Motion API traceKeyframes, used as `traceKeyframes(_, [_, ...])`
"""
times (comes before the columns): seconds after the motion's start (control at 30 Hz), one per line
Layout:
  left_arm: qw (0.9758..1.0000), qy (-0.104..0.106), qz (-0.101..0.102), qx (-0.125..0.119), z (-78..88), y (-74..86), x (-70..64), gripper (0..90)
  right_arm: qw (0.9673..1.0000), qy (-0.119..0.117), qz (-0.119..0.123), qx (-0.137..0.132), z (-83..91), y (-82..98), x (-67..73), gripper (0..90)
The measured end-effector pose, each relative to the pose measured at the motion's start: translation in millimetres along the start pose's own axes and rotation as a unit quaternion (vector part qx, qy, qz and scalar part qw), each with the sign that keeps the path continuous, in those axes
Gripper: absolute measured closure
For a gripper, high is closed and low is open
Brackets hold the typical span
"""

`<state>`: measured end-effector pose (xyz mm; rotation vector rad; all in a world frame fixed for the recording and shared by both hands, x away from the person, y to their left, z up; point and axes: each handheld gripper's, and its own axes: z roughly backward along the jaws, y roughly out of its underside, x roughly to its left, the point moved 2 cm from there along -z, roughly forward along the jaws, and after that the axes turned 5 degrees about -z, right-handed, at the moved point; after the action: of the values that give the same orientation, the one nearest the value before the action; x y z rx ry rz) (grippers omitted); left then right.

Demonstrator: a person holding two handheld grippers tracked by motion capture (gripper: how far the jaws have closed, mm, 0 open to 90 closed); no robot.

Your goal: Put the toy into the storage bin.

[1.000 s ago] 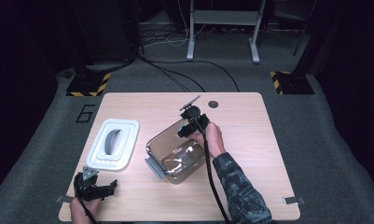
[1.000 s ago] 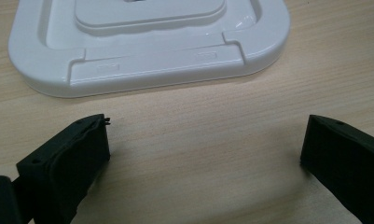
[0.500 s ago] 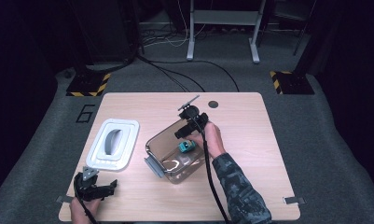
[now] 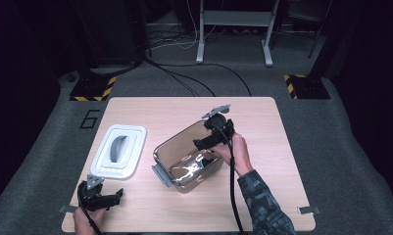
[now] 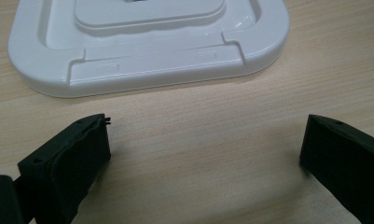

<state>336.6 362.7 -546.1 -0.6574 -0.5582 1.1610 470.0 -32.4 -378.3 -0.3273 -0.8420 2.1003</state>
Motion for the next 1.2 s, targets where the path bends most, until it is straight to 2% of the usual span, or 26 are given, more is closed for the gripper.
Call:
traceKeyframes(0.27, [1.0000,0.000,0.000,0.000,0.0,0.0,0.0,1.2,0.9994,0.014,-0.015,-0.027,23.1,19.6,-16.6,2.3])
traceKeyframes(0.67, [1.0000,0.000,0.000,0.001,0.1,0.0,0.0,1.2,0.9962,0.033,-0.061,-0.054,48.1,58.1,-46.1,1.9])
traceKeyframes(0.93, [1.0000,0.001,-0.001,0.004,0.6,-0.1,0.2,1.2,0.9937,0.046,-0.079,-0.064,55.2,87.8,-60.8,1.9])
traceKeyframes(1.2, [1.0000,0.000,0.000,0.000,0.1,0.0,0.0,1.2,0.9896,0.056,-0.113,-0.069,45.9,123.5,-76.7,1.1])
